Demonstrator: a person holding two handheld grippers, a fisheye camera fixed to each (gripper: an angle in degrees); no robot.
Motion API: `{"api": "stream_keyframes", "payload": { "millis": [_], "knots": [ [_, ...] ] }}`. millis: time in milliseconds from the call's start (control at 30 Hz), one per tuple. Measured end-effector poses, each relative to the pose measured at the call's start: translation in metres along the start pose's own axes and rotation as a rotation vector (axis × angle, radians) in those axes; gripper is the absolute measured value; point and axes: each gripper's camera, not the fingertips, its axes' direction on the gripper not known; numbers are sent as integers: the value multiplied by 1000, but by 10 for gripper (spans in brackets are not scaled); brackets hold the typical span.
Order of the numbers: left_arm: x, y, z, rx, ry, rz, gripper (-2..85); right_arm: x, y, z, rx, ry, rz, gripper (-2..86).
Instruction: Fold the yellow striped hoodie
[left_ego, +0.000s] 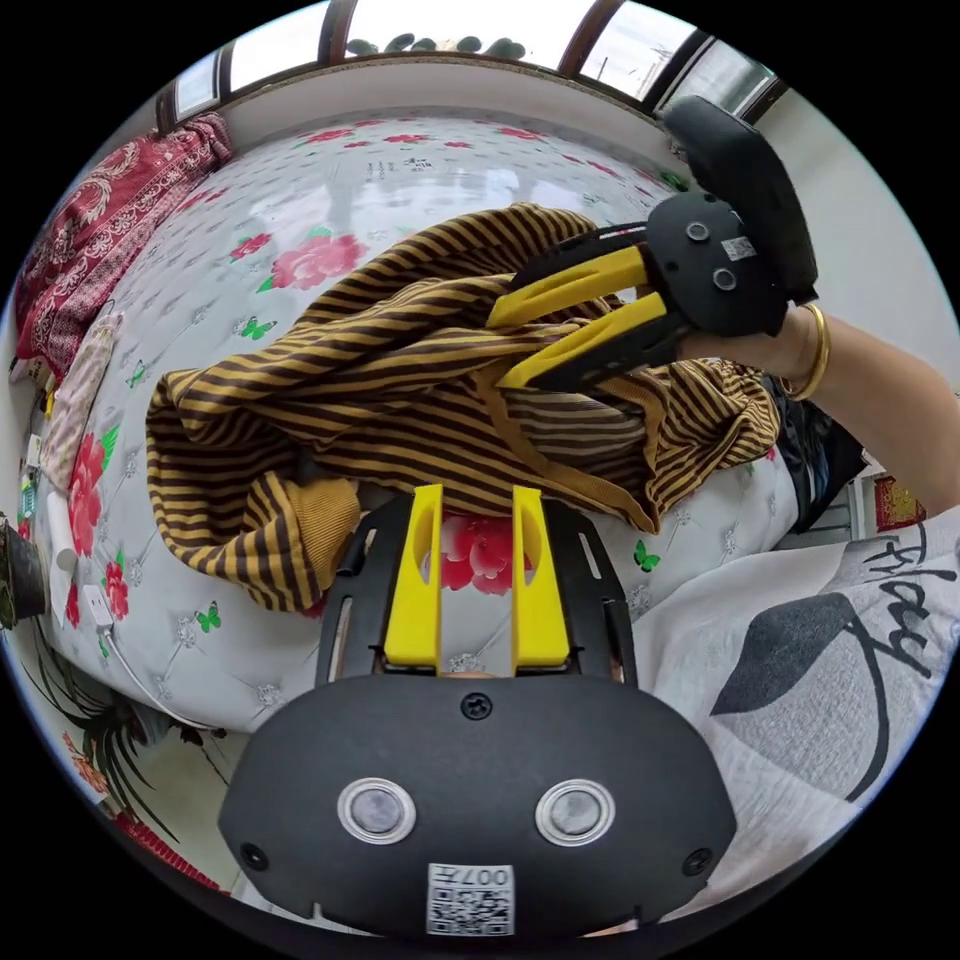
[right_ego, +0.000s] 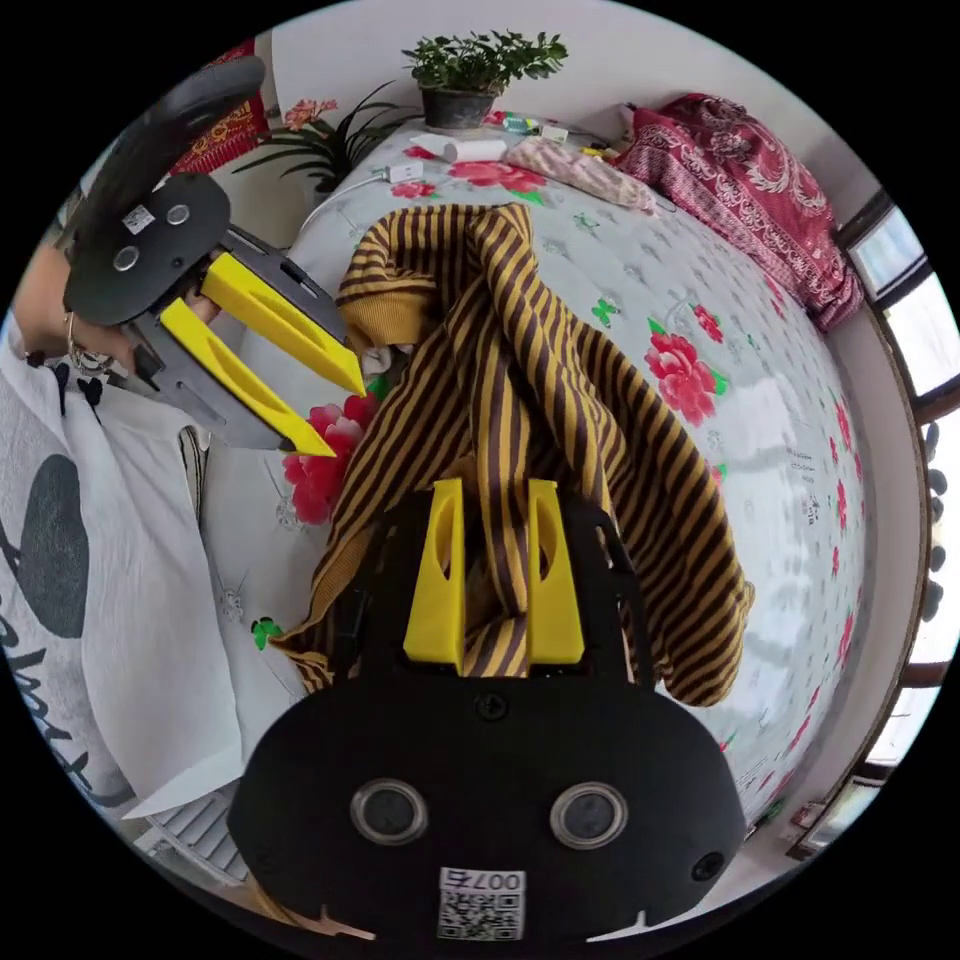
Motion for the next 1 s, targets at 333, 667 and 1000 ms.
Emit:
{"api": "stream_keyframes", "payload": {
  "millis": [333,667,1000],
  "knots": [
    [-31,-6,32,-11,29,-60,123,51,-26,-81,149,-146,-121,73],
    [-29,30,47,-2,48,-70,122,11,-91,-12,-82,-37,-379,10],
    [13,21,102,-33,35,48,160,52,-94,-70,148,-133,-166,48]
  ]
}}
